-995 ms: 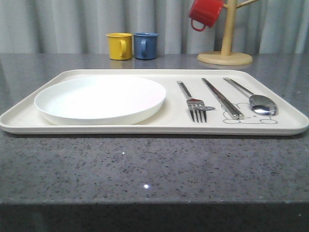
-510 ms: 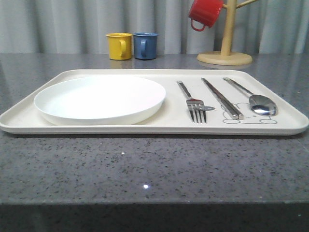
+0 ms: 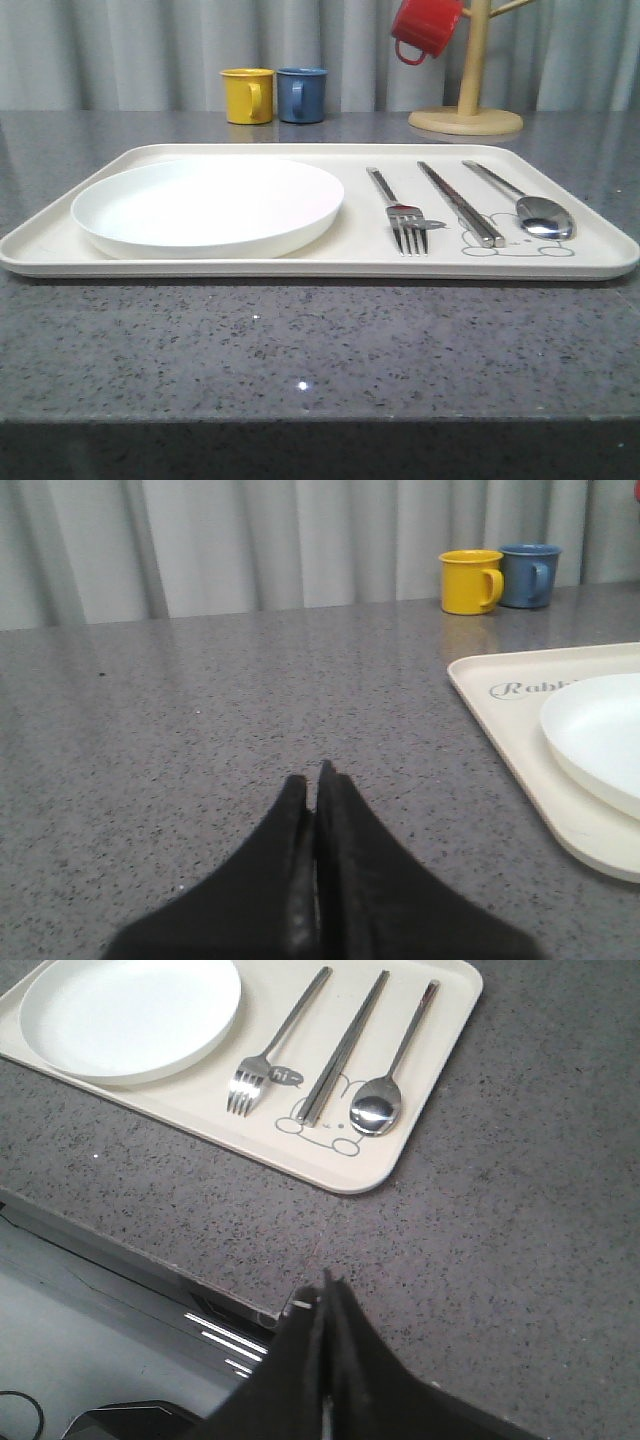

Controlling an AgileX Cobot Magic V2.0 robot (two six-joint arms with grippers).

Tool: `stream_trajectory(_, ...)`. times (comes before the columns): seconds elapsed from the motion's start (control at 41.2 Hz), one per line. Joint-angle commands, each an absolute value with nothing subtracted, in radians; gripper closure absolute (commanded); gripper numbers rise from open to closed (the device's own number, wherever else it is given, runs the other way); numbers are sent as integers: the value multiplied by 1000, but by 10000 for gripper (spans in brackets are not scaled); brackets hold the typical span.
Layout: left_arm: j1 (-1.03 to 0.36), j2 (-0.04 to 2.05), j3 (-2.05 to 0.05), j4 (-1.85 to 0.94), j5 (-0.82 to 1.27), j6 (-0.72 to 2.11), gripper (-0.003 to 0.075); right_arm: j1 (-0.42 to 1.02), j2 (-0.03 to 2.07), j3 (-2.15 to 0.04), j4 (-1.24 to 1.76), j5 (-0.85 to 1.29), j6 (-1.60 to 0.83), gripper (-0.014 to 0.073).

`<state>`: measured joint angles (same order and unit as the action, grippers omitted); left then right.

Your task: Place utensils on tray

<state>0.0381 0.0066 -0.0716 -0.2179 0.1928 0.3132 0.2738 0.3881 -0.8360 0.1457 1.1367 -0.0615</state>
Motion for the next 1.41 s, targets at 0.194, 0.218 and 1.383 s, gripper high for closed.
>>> stream_trajectory(0.194, -13, -30, 6, -224, 0, 304, 738, 274, 398, -857, 153, 1077, -64, 662)
stream_trajectory(0.218, -19, -30, 6, -224, 0, 304, 738, 274, 398, -857, 153, 1077, -64, 662)
stream_trajectory(1.383, -26, -30, 6, -81, 0, 145, 738, 274, 398, -857, 153, 1079, -64, 662)
